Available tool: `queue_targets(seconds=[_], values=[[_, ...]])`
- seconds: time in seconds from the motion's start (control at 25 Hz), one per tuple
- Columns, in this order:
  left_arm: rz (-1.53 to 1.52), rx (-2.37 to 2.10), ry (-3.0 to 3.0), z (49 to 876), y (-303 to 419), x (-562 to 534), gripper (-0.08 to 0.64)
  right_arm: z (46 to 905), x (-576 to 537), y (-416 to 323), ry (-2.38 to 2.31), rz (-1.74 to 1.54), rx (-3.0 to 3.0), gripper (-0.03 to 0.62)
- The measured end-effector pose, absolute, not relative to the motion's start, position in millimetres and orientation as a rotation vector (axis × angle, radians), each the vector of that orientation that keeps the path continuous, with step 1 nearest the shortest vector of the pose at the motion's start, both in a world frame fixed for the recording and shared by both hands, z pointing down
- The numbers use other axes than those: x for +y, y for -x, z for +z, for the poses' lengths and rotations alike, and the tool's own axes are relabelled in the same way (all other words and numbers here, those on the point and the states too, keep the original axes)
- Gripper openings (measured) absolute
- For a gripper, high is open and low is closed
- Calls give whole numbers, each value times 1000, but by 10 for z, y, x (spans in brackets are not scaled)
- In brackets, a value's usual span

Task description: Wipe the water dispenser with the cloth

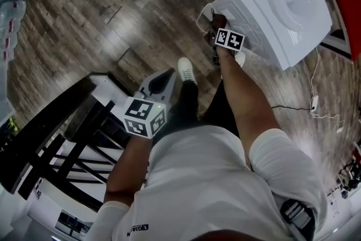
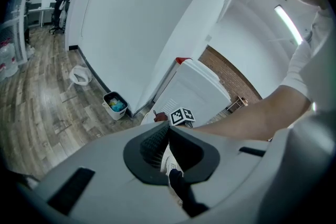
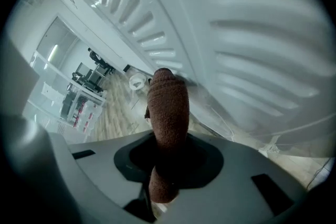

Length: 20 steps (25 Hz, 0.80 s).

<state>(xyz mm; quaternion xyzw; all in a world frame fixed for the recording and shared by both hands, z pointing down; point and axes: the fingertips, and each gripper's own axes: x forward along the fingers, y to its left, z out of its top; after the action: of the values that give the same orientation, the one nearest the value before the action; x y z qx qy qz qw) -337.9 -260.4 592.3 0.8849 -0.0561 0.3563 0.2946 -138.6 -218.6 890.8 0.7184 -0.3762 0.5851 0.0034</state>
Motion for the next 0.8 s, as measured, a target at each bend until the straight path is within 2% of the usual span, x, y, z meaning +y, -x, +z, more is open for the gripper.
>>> queue_targets(seconds=[0.36,0.8], values=[[846,-135,-2447,5404,3278,-2685,-1,8077,-2173,1695,-2178,1718,-1413,86],[814,117,-2563,5039,3239,-2408,0,5959,-1910,2080,-2458,1417,-1796,86]])
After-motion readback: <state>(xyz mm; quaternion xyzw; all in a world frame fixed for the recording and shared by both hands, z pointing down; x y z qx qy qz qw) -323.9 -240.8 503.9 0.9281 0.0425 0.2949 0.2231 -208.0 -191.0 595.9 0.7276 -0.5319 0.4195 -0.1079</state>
